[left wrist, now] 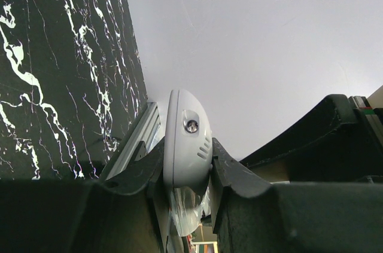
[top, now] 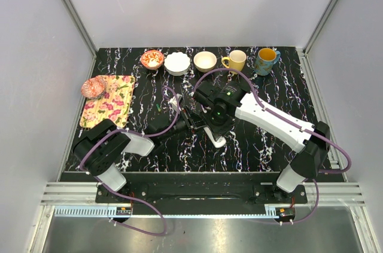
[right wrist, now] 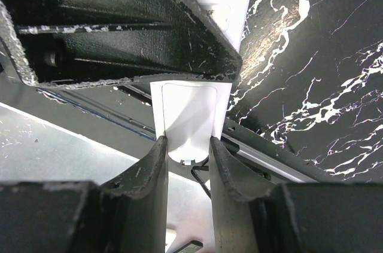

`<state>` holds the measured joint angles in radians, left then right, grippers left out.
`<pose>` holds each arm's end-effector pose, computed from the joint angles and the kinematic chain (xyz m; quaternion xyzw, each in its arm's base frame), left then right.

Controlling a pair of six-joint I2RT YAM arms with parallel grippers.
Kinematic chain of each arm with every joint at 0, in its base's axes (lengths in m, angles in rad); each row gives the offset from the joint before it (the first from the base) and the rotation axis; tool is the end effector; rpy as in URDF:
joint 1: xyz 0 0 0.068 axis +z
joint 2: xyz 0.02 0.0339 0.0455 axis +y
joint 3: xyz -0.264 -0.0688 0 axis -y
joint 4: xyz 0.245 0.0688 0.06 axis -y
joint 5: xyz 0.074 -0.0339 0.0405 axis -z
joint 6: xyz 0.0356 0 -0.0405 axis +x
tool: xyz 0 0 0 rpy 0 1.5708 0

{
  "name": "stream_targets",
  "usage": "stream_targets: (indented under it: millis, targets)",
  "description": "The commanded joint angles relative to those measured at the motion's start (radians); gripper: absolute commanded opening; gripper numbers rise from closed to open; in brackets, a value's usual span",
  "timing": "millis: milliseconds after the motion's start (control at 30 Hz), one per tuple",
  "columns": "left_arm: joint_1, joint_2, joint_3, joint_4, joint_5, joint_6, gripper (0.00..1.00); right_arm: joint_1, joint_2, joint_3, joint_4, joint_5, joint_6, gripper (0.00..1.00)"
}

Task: Load the batteries into the remote control
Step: Load the battery cover into the remote control.

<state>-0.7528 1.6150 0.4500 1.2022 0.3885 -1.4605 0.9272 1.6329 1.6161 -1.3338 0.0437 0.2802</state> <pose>0.2027 -0.2084 0.1798 -0.1055 0.6868 -0.6918 0.1965 0.1850 0.2441 0.3259 -0.3136 0.9429 0.0445 0.1028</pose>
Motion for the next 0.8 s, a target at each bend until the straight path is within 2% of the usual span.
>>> stream_targets:
  millis: [0,400,767]
  targets:
    - [-0.028,-0.018,0.042,0.410,0.087,-0.046,0.00,-0.022,-0.024,-0.002,0.062,0.074,-0.015,0.32]
    - [-0.014,-0.027,0.038,0.372,0.078,-0.034,0.00,-0.022,-0.027,0.002,0.061,0.062,-0.007,0.45]
    - [-0.011,-0.024,0.024,0.370,0.061,-0.032,0.00,-0.022,-0.034,0.002,0.070,0.041,0.004,0.49]
